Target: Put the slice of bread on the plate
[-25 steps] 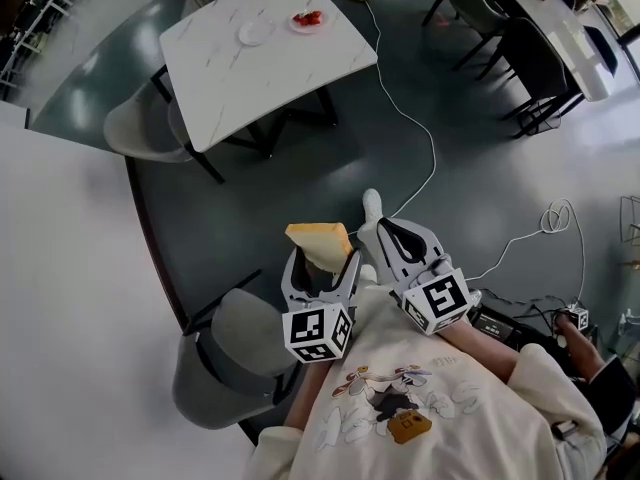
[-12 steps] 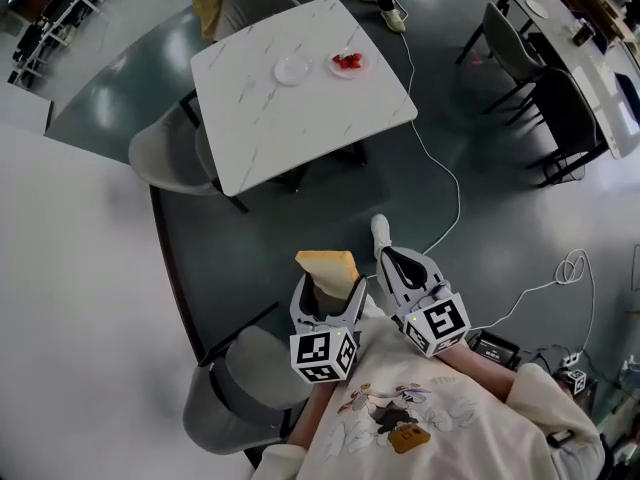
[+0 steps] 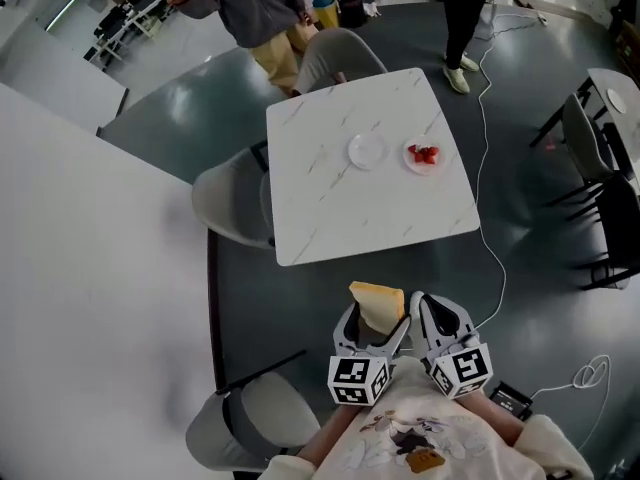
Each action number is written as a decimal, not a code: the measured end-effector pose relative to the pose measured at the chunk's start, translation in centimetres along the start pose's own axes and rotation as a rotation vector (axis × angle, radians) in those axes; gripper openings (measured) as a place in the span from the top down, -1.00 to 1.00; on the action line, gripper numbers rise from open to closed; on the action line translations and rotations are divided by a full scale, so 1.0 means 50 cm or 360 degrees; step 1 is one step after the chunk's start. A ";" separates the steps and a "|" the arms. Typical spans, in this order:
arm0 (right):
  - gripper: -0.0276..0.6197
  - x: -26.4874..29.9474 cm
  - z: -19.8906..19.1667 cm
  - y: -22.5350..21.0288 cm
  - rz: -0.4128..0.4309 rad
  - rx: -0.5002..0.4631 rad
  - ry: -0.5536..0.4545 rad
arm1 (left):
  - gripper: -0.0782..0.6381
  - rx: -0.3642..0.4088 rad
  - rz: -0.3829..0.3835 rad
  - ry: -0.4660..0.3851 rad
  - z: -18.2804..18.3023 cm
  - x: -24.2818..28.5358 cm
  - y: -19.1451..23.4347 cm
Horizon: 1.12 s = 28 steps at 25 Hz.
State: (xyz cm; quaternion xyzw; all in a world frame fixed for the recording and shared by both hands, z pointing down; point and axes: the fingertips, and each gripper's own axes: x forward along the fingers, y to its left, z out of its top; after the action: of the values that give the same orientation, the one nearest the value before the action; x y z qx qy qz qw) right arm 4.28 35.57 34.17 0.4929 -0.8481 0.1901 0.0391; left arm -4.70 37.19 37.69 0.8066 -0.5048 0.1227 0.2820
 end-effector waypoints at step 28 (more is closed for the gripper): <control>0.90 0.190 0.091 -0.220 0.0113 0.0089 0.0021 | -0.52 -0.0056 0.0124 -0.0009 0.153 0.248 0.009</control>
State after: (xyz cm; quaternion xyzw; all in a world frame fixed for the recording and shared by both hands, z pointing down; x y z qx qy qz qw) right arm 9.34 21.28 35.53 0.4620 -0.8592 0.2183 0.0243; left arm -0.05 23.35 37.62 0.7815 -0.5388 0.1223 0.2898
